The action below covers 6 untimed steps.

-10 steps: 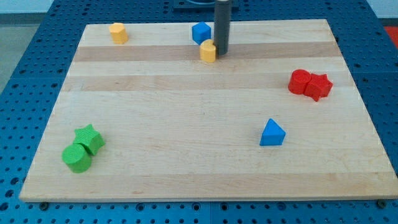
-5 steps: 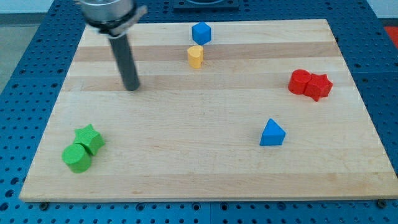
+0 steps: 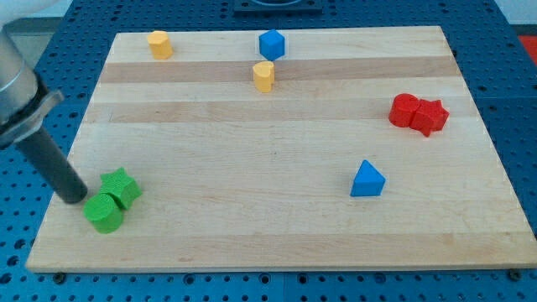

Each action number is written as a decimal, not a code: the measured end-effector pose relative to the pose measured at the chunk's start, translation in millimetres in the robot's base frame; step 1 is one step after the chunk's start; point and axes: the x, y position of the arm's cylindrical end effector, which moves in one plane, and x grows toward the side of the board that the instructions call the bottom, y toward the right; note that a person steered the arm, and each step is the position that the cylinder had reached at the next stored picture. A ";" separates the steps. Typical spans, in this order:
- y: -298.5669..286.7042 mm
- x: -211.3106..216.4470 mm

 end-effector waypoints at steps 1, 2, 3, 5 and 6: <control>7.6 22.1; 28.5 23.0; 35.4 7.9; 30.9 -2.2; 50.1 -20.8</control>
